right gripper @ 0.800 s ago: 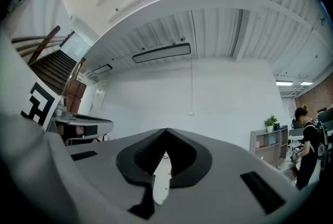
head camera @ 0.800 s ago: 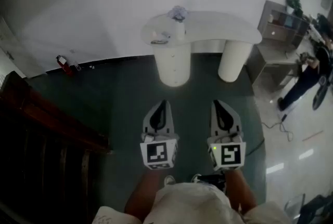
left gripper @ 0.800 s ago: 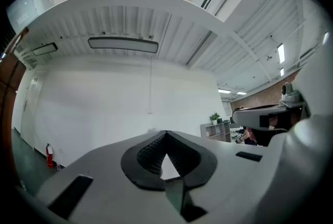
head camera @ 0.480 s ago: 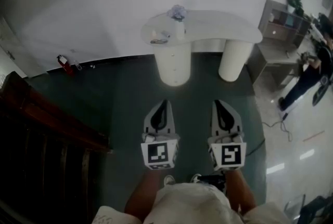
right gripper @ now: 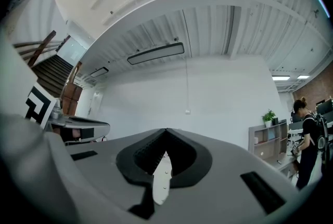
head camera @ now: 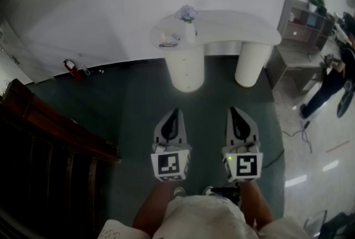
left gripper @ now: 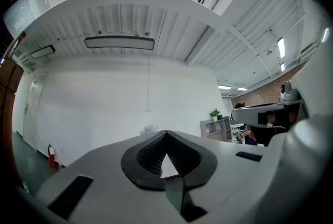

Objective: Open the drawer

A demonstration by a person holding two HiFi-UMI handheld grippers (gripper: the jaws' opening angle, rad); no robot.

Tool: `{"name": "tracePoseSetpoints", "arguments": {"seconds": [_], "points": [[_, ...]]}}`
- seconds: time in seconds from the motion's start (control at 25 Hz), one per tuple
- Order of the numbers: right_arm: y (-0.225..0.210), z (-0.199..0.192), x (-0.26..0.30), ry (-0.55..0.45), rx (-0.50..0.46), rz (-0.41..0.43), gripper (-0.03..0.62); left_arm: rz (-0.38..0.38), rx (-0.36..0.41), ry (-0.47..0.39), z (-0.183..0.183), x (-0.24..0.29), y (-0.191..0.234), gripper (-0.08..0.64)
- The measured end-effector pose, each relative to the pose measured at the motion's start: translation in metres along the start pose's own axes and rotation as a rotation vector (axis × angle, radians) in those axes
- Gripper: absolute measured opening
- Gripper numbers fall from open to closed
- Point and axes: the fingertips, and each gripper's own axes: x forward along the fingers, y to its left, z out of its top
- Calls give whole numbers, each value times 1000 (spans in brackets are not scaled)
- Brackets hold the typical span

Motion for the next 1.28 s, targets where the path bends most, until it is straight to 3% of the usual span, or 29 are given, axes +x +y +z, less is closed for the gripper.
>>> {"name": "tracePoseSetpoints", "arguments": {"seconds": [0.32,0.56,1.28], "points": [[-24,-11,-2,12,25,42,5,30,15,9,-3,12,-25,-2],[-29,-20,16,24,34,56,5,45,7,7,-3,27,-20,-2],[14,-37,164,66,-33,30,5,37,-39,-16,-22,137,102,-2]]}}
